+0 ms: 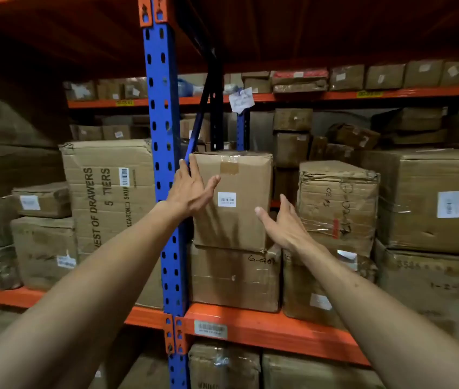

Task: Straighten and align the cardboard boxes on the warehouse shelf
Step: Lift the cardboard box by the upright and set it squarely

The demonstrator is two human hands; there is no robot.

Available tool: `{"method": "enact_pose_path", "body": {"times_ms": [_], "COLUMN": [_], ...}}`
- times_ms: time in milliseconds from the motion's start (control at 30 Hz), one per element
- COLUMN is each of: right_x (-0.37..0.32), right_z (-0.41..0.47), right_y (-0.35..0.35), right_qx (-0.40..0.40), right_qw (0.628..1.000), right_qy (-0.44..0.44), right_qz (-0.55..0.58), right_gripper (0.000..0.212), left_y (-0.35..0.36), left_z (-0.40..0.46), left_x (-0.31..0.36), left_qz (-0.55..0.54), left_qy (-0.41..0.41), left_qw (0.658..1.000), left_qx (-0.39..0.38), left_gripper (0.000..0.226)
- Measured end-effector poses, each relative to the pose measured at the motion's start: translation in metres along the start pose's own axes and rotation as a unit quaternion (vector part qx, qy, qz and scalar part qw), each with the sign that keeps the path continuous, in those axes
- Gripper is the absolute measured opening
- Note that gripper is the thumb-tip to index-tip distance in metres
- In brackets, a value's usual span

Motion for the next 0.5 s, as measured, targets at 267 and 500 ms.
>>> {"method": "enact_pose_path", "body": {"times_ms": [267,500], "right_x": [0.005,0.005], "right_z": [0.076,0.090], "right_y": [0.015,0.020], "right_qx": [0.005,0.079], "right_qw": [0.994,0.981], "right_qy": [0.071,0.074], "right_qz": [0.084,0.164], "right_gripper": [0.091,0.081], "left_y": [0.030,0.039], "left_z": [0.059,0.065], "left_x": [-0.024,-0.029], "left_qz": [-0.179,-0.199], "left_qy": [-0.083,-0.063], "left_qw": [0.979,0.978], "left_qx": [-0.053,-0.016], "left_gripper": [0.099,0.090]}}
Point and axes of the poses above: each hand's wrist, its own z-axis towards the middle knuckle, its own y-axis out of the palm, x = y × z, the point moved 5 cm from there along z, towards the middle knuckle, and after that the axes turned 12 degrees about -x, right-handed, at the moved point
